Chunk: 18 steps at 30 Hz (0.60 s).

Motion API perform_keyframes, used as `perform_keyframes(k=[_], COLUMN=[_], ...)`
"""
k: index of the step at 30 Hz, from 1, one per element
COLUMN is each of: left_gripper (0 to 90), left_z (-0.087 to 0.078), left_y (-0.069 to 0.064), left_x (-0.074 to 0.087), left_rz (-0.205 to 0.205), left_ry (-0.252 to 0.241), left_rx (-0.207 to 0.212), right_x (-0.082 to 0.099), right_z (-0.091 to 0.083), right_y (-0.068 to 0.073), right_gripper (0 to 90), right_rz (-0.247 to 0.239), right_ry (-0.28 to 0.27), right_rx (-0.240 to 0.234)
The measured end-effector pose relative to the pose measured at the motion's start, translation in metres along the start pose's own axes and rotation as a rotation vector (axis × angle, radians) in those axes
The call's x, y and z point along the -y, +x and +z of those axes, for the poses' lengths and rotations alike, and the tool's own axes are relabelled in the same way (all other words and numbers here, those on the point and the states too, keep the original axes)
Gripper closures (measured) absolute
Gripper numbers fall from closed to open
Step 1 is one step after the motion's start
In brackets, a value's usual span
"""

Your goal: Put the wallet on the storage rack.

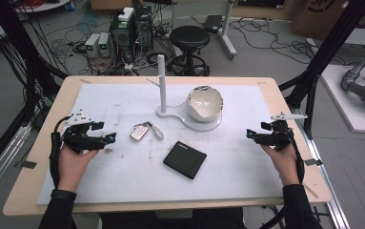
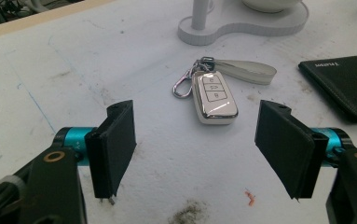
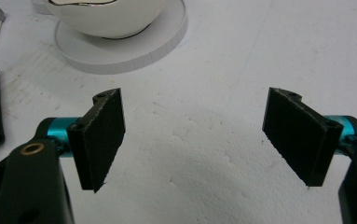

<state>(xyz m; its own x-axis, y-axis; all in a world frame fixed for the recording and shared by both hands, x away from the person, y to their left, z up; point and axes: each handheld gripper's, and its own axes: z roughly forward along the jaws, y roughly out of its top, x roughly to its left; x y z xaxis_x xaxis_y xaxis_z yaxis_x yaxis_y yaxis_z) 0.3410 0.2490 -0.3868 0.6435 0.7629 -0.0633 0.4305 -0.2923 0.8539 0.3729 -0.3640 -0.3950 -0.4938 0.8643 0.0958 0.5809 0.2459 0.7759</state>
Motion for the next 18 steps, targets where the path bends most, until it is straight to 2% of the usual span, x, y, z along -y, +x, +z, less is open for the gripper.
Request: perform_keyframes(k=[12,18], left_gripper=[28.8,28.8], left_z=[-0.0004,-0.0051], left_y=[0.0009,0.0015], left_x=[0.0025,0.0024], left_rz=[0.003,0.0], left_ry=[0.01,-0.002], left_rx=[0.001,-0.006], right_x=[-0.0013,-0.0019], right_z=[0.0056,0.0085], right_y=[-0.0022,-0.0013], right_gripper=[21.4,21.4], right_rz=[0.005,-0.002], right_ry=[0.011,0.018], right_rx=[-0.006,-0.01])
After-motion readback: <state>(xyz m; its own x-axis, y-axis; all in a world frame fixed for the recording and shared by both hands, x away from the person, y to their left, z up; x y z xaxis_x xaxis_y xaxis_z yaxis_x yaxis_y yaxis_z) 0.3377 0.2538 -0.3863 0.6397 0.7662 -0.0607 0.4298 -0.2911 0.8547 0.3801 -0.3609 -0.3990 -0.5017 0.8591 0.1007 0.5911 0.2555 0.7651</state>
